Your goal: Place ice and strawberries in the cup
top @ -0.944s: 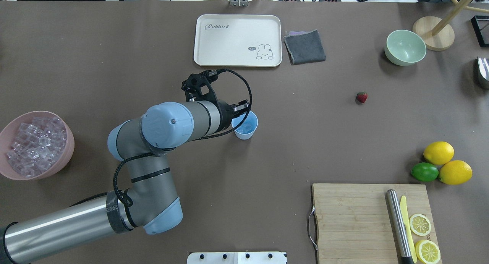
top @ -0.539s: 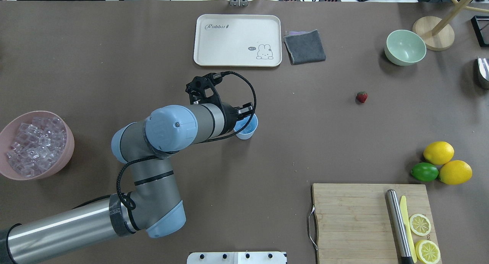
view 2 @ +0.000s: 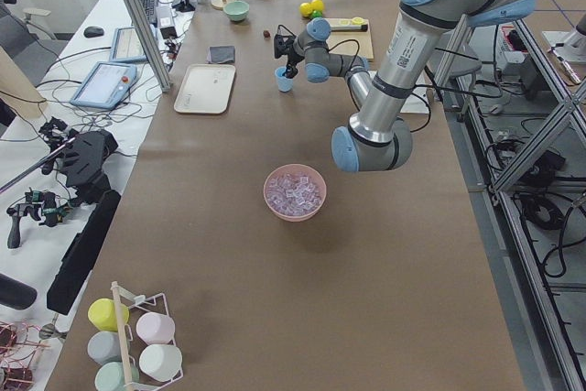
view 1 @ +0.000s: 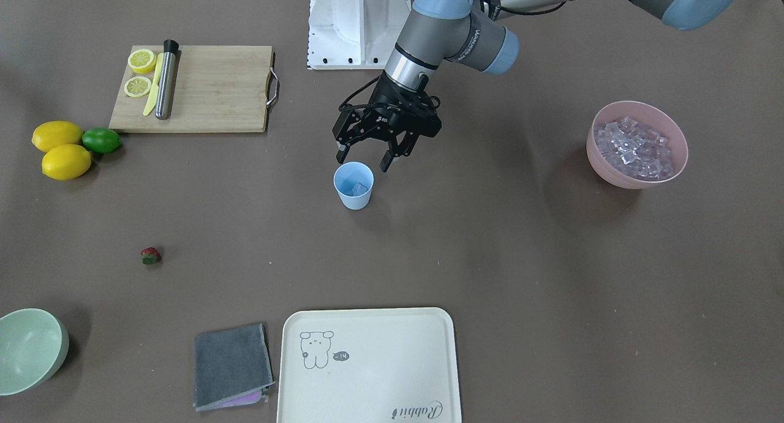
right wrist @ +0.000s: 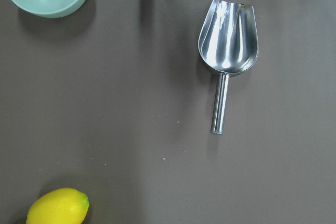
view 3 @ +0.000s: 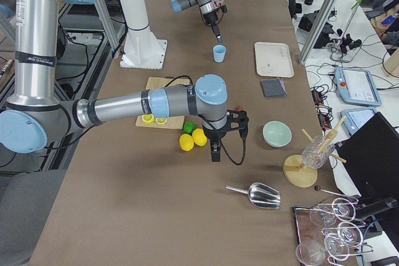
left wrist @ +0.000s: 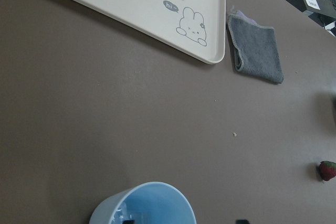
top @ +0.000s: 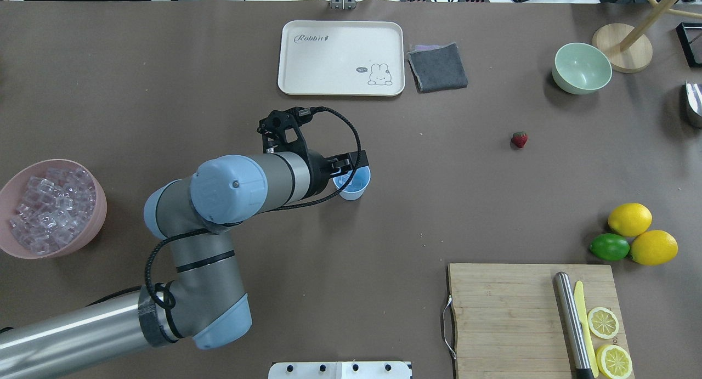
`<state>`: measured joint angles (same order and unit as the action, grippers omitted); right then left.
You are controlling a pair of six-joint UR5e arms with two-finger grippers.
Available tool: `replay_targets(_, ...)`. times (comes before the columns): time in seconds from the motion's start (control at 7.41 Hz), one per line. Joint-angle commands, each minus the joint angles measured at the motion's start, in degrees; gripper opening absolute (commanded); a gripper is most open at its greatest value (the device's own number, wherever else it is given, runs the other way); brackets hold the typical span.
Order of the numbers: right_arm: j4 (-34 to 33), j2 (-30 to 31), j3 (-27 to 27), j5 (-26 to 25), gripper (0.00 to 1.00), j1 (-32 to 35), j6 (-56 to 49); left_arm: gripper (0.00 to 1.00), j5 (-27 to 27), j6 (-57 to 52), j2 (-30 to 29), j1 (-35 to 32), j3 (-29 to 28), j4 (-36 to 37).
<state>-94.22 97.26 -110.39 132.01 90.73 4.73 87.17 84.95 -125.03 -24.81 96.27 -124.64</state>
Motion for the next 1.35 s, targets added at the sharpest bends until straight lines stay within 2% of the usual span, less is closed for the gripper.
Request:
replay_targets(0.0, 0.0, -2.06, 0.0, 0.01, 1.0, -1.07, 5.51, 1.0, 4.46, -11.74, 7.05, -1.02, 10.28, 9.32)
replay_targets(0.13, 0.0, -2.51, 0.0, -0.08, 1.0, -2.39, 6.16, 1.0, 10.67, -17.21, 7.78, -5.38, 16.61, 23.24)
replay_targets(0.27, 0.0, -2.86, -0.09, -0.08, 1.0, -2.83, 6.69, 1.0, 15.09, -23.45, 8.74, -9.69, 21.72, 33.56)
replay_targets(0.4, 0.0, -3.65, -0.09, -0.08, 1.0, -3.19, 7.91, 1.0, 17.65, -32.65, 13.88, -13.47, 26.81, 39.06)
replay_targets(0.54, 0.0, -4.18, -0.26, -0.17, 1.0, -4.23, 9.23, 1.0, 22.29, -43.35, 22.29, -20.21, 30.17, 38.94)
replay_targets(0.81, 0.0, -4.54, -0.26, -0.17, 1.0, -4.68, 9.24, 1.0, 37.47, -72.75, 33.66, -41.09, 28.38, 38.68)
replay_targets(0.94, 0.0, -4.54, -0.44, -0.08, 1.0, -4.86, 9.33, 1.0, 42.59, -84.21, 35.71, -50.68, 23.57, 38.59)
replay_targets(1.21, 0.0, -6.2, -0.44, -0.17, 1.0, -5.91, 9.5, 1.0, 45.8, -98.77, 38.53, -59.09, 15.04, 39.29)
